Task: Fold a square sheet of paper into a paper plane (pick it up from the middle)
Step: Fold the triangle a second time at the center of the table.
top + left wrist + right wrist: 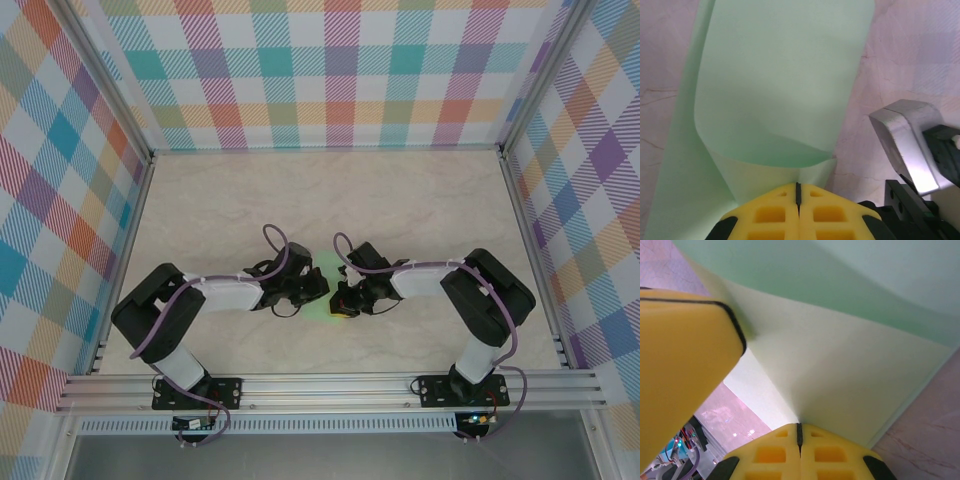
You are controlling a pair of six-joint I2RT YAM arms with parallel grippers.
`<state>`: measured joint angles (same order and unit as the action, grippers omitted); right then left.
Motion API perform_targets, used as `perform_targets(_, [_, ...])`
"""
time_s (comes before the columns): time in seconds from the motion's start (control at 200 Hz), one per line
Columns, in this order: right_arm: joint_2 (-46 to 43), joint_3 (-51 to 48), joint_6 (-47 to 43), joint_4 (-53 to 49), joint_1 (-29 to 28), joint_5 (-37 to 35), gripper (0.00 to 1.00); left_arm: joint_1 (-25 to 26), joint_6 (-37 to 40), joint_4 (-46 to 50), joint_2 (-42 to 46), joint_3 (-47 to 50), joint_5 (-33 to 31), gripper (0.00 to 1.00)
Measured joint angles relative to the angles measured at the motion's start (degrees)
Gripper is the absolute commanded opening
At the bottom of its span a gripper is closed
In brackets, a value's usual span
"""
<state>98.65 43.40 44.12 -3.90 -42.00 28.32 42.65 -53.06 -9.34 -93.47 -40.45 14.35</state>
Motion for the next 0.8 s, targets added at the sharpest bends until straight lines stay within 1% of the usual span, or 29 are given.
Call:
perform_targets(0.16, [0.0,0.0,0.0,0.0,0.0,0.0,0.04,0.0,0.0,0.5,-2.5,0.0,-0.7,0.01])
perform_targets(0.29, [0.0,0.2,-0.6,-0.4,0.0,-0.2,0.02,0.0,0.0,0.6,-2.7,-0.3,-1.1,0.01])
perform_targets(0.545, [0.1,0.6,-1.7,-1.5,0.0,-0.6,0.01,-0.2,0.7,1.7,-2.8,-0.9,-1.1,0.00])
perform_targets(0.685, [0.1,0.7,-1.7,-1.5,0.1,-0.8,0.01,-1.2,2.2,2.9,-2.8,-1.4,-0.4,0.00])
perform_targets(0.8, [0.1,0.7,-1.9,-1.6,0.3,-0.8,0.01,-3.0,3.3,3.4,-2.8,-1.5,0.3,0.00])
